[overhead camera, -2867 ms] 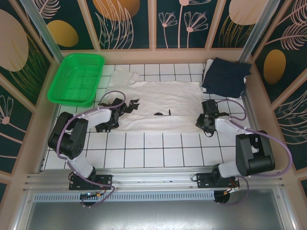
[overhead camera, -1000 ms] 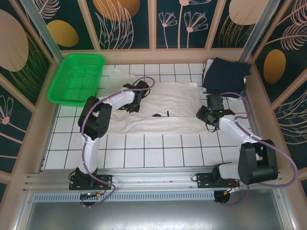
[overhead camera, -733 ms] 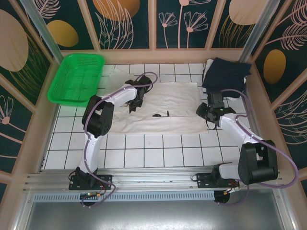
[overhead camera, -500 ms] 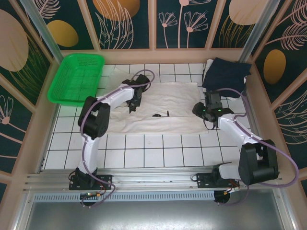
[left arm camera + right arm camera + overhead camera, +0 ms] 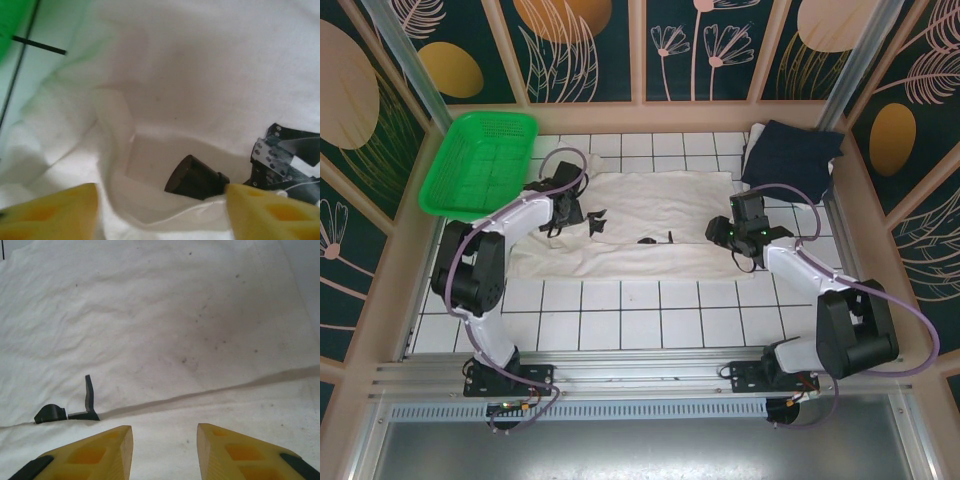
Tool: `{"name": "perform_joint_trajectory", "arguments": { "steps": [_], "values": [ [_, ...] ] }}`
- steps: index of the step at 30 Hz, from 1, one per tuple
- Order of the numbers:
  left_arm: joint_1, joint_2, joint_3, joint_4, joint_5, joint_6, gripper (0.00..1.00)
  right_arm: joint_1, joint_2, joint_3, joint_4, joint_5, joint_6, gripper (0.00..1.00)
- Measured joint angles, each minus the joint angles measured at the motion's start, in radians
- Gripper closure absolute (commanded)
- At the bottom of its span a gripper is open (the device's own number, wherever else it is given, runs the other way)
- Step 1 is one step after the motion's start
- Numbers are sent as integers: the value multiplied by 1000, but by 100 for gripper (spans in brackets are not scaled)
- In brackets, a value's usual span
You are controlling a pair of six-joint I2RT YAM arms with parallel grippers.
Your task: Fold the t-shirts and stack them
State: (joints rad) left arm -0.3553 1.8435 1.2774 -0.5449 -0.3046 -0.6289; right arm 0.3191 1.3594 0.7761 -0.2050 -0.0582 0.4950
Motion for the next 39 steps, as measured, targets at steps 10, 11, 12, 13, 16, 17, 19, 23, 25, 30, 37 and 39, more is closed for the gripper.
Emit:
{"name": "perform_joint_trajectory", "arguments": {
  "steps": [10, 11, 12, 13, 16, 17, 19, 23, 25, 30, 37, 39],
  "values": [
    [0, 80, 88, 3, 22, 7, 99, 0, 7, 0, 0, 16, -15, 61],
    [0, 80, 95, 3, 26, 16, 100, 0, 9, 0, 0, 17, -16, 61],
    [0, 80, 100, 3, 30, 25, 100, 0, 11, 0, 0, 19, -18, 61],
    [0, 81, 107, 2, 34, 33, 100, 0, 14, 0, 0, 23, -18, 61],
    [0, 86, 131, -9, 34, 38, 100, 0, 18, 0, -1, 31, -19, 61],
    [0, 87, 139, -16, 27, 37, 91, 0, 18, 0, -1, 32, -18, 61],
    [0, 84, 142, -27, 2, 34, 71, 0, 18, 0, -1, 34, -18, 61],
    [3, 49, 84, -35, -34, 6, 54, 0, 26, 0, 0, 34, -18, 61],
    [7, 40, 63, -37, -42, -5, 53, 0, 40, 0, 0, 33, -18, 61],
    [11, 71, 58, -38, -64, -28, 67, 0, 64, 1, -1, 34, -18, 61],
    [13, 142, 64, -45, -73, -32, 100, 0, 64, 10, -2, 34, -19, 62],
    [13, 143, 76, -58, -80, -26, 100, 0, 64, 10, -2, 34, -19, 61]
  ]
}}
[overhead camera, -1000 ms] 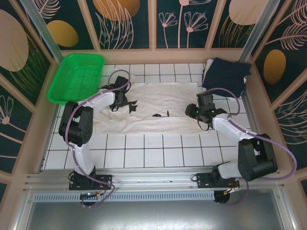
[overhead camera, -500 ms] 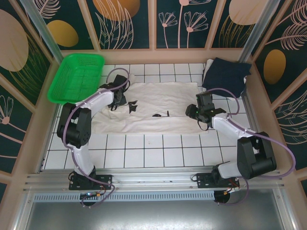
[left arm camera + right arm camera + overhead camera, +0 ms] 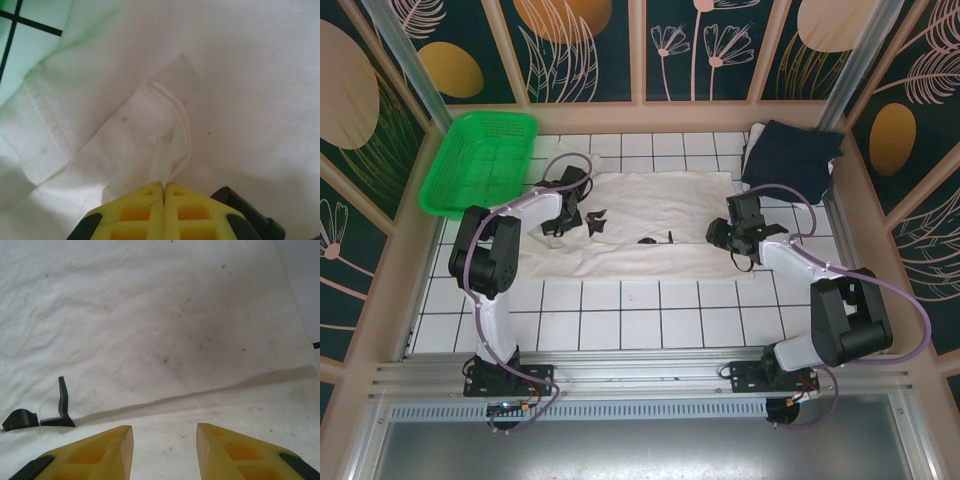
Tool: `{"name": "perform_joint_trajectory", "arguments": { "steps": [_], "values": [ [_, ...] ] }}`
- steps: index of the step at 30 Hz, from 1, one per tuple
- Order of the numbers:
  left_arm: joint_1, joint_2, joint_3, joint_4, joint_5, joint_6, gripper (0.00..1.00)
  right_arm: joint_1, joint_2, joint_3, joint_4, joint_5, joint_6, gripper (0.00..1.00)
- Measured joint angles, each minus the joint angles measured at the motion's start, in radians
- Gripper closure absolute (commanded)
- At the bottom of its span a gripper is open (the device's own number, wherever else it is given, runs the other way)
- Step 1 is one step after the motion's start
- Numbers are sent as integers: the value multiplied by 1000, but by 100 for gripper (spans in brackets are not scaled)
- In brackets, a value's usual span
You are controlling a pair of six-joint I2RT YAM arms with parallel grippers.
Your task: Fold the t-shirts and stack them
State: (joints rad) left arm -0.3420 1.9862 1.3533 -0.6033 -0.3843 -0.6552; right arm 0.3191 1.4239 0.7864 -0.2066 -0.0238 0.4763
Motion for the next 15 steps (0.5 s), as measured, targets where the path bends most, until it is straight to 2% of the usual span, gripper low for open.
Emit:
{"name": "perform_joint_trajectory", "arguments": {
  "steps": [15],
  "values": [
    [-13, -22, 46, 16, -72, 84, 100, 4, 42, 0, 27, -13, 4, 62]
  ]
}}
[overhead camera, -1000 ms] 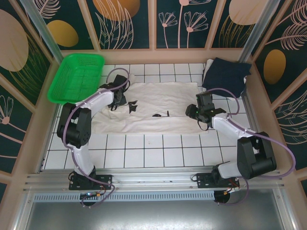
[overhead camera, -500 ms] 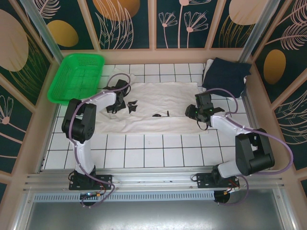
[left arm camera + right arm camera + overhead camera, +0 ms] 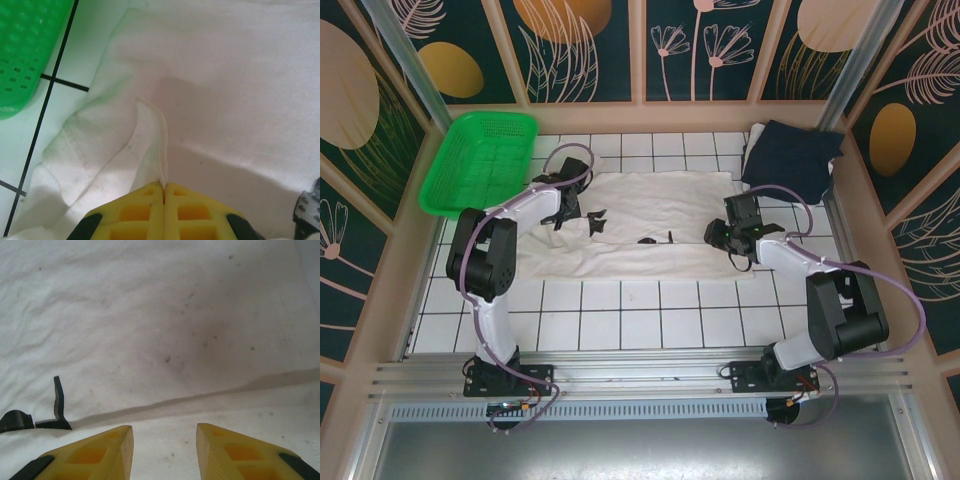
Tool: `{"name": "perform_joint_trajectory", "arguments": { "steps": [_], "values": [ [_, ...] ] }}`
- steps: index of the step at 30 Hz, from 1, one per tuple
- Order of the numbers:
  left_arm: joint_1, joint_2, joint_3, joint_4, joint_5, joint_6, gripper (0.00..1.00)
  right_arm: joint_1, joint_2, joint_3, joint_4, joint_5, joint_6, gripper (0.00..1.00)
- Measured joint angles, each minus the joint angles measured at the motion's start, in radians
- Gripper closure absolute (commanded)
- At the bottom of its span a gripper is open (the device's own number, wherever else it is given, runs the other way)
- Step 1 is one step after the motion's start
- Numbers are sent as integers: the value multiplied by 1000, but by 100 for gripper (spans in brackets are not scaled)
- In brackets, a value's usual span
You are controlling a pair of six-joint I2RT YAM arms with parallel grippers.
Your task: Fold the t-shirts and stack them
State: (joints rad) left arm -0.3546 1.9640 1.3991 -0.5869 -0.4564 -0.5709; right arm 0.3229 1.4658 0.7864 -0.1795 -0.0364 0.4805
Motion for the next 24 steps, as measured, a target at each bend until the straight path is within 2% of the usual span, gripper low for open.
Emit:
{"name": "perform_joint_trajectory", "arguments": {
  "steps": [7, 8, 11, 12, 13, 14, 15, 16, 20, 24],
  "values": [
    [-80, 8, 68, 5, -64, 26, 100, 1, 5, 0, 21, -11, 4, 62],
    [-90, 9, 73, 6, -71, 29, 97, 1, 7, 0, 21, -12, 5, 62],
    [-108, 43, 109, -8, -107, 22, 71, 3, 16, 0, 25, -17, 7, 62],
    [-108, 64, 123, -14, -124, 19, 76, 5, 18, 0, 26, -18, 7, 62],
    [-106, 83, 131, -20, -137, 17, 75, 6, 18, 0, 26, -18, 8, 62],
    [-104, 103, 135, -25, -149, 13, 65, 9, 19, 0, 26, -18, 8, 62],
    [-101, 120, 135, -31, -155, 6, 49, 10, 19, 0, 26, -18, 8, 62],
    [-98, 130, 134, -40, -156, 2, 42, 11, 19, 0, 27, -18, 8, 62],
    [-85, 127, 131, -66, -160, -27, 38, 16, 19, 0, 28, -19, 7, 62],
    [-79, 80, 130, -90, -170, -35, 42, 26, 19, 0, 42, -24, 7, 62]
  ]
}}
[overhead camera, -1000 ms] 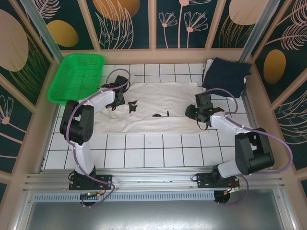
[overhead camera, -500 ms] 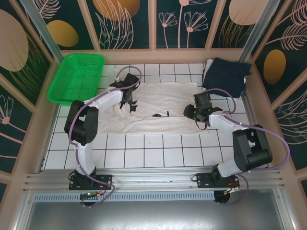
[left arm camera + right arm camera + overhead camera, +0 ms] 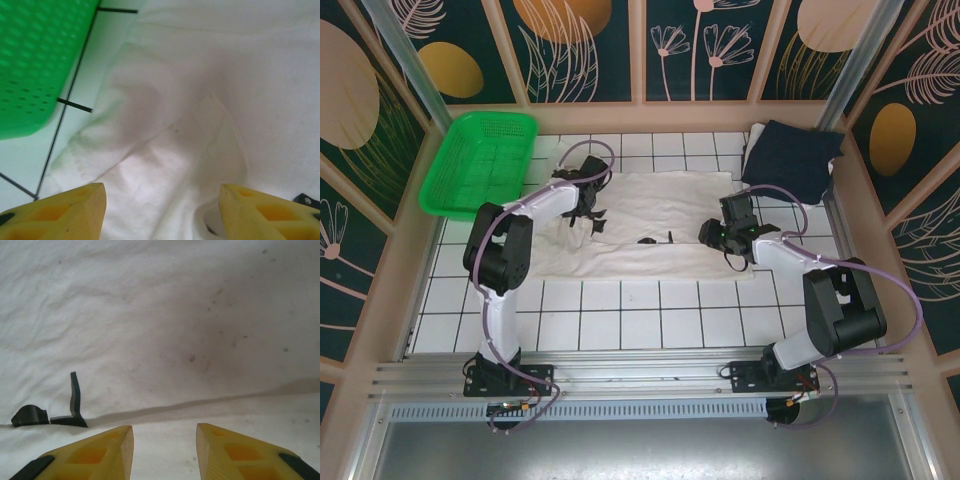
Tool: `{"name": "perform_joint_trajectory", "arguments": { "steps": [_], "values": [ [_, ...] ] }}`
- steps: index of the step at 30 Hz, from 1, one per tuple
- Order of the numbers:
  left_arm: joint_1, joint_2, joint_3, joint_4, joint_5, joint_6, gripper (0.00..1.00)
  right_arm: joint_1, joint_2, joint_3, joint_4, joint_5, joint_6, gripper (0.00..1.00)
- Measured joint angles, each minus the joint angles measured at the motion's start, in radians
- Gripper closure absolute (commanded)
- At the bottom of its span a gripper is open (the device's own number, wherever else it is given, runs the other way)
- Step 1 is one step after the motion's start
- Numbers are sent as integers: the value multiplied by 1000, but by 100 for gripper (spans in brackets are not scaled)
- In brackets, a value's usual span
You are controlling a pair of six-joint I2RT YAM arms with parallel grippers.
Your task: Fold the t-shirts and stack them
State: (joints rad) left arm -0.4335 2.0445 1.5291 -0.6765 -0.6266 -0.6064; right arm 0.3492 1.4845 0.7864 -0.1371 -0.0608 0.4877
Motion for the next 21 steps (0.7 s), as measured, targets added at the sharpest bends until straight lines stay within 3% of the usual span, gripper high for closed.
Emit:
{"name": "perform_joint_trajectory", "arguments": {
  "steps": [5, 8, 9, 12, 21],
  "values": [
    [-42, -125, -55, 49, 71, 8, 44, 1, 0, 0, 5, -2, 0, 62],
    [-83, -152, -102, 91, 157, -9, 51, 1, 2, 0, 7, -4, 0, 62],
    [-94, -148, -123, 109, 187, -18, 57, 1, 2, 0, 7, -10, 0, 62],
    [-101, -105, -155, 123, 243, -39, 64, 1, 2, 0, 7, -20, 0, 62],
    [-99, 1, -147, 135, 262, -59, 71, 0, 2, 10, 7, -20, 0, 62]
  ]
}}
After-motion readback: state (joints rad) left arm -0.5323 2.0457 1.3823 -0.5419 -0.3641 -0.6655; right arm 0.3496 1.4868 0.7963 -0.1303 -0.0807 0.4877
